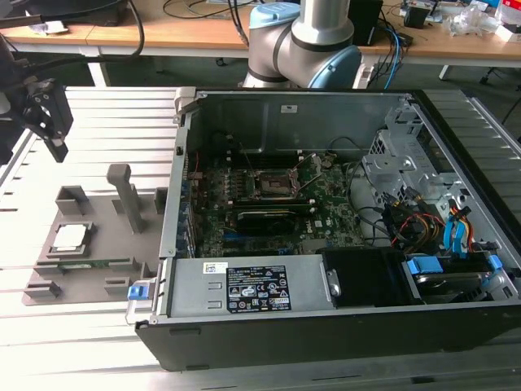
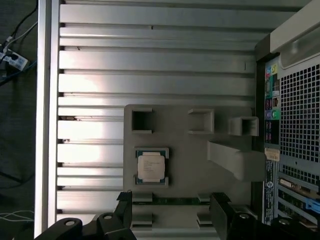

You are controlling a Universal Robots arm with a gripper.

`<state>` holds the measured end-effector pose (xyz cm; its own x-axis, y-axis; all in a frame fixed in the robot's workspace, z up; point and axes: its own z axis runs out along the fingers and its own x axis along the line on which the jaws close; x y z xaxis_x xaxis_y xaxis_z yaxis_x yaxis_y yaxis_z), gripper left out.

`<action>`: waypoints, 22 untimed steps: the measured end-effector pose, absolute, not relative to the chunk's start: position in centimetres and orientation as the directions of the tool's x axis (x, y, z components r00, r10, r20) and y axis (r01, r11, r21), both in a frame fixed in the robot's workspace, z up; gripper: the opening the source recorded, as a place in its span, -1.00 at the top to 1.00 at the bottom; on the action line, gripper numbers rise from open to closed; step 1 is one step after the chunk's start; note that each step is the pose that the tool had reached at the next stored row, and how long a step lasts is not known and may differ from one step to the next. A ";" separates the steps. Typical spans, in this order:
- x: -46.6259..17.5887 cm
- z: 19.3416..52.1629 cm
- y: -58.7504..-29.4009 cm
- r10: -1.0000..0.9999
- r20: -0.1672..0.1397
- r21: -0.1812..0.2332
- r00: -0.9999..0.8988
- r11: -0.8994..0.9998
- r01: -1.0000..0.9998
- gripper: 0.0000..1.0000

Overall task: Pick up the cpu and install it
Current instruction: 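Pick up the cpu and move it towards the insertion slot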

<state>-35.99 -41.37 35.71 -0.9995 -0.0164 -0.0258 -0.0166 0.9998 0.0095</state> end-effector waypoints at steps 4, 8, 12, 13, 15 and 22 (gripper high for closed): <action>-36.3 35.5 -41.4 -0.019 -0.026 -0.005 -0.999 1.000 -0.019 -0.45; -36.6 35.3 -41.4 -0.030 -0.026 -0.005 -0.999 1.000 -0.030 -0.45; -36.8 34.8 -41.4 -0.034 -0.026 -0.005 -0.999 0.999 -0.034 -0.45; -36.8 34.7 -41.4 -0.034 -0.026 -0.005 -0.999 0.999 -0.034 -0.45; -36.8 34.5 -41.4 -0.034 -0.025 -0.005 -0.999 0.999 -0.034 -0.45; -37.1 33.6 -41.6 -0.035 -0.025 -0.005 -0.999 0.999 -0.035 -0.45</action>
